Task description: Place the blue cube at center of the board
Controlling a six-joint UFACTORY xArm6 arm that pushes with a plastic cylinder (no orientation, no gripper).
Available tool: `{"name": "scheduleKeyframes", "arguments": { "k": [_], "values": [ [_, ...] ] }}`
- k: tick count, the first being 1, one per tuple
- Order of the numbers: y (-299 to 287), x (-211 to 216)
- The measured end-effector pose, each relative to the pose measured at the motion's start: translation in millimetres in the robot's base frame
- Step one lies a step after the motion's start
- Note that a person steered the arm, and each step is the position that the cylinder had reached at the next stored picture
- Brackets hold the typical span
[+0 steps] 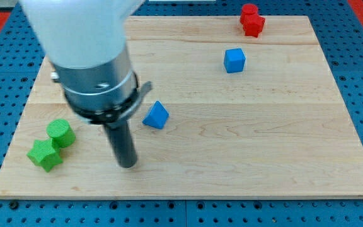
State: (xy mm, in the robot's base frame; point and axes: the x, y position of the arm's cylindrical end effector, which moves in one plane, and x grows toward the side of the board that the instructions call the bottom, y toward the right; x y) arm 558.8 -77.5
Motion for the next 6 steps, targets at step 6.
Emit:
{"name": "scheduleKeyframes", "arguments": {
  "k": [6],
  "values": [
    [142.9, -231.9]
  ]
}}
